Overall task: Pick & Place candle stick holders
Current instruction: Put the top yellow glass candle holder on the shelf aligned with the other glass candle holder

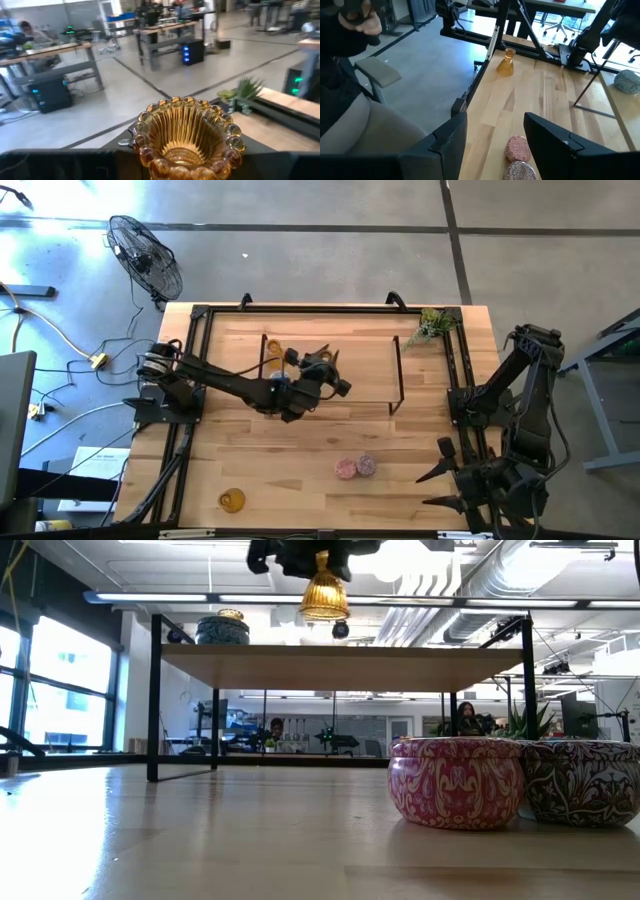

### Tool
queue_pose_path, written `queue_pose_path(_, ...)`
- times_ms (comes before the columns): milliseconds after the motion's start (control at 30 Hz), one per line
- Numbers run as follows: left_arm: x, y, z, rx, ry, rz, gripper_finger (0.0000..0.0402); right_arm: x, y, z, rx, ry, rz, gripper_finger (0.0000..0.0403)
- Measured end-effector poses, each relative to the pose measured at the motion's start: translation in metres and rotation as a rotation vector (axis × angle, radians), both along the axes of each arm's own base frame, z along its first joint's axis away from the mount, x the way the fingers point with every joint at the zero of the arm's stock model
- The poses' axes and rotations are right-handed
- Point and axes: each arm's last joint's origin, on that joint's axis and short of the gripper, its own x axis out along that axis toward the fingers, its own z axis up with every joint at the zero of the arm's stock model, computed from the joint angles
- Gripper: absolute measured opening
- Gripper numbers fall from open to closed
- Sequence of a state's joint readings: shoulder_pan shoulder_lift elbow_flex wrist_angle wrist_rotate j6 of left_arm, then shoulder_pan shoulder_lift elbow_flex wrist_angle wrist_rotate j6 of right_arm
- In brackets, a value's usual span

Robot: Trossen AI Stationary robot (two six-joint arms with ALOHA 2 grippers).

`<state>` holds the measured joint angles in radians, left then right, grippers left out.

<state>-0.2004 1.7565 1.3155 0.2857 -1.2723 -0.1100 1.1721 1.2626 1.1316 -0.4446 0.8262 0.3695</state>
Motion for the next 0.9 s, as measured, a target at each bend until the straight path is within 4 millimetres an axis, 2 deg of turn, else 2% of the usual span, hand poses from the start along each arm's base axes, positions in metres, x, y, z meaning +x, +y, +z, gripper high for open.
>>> queue_pose_path(167,0.000,0.002,-0.002,-0.035,-0.049,0.015,0.0116,0.000,0.001,-0.001,0.019,0.013,0.002,0.0194)
queue_pose_path(567,-0.001,0.025,-0.017,-0.142,-0.122,0.068,0.0116,0.000,0.002,-0.001,0.024,0.028,0.031,0.0194)
queue_pose_path(900,-0.004,0.026,-0.023,-0.167,-0.113,0.081,0.0116,-0.001,0.002,-0.002,-0.003,0.034,0.051,0.0194)
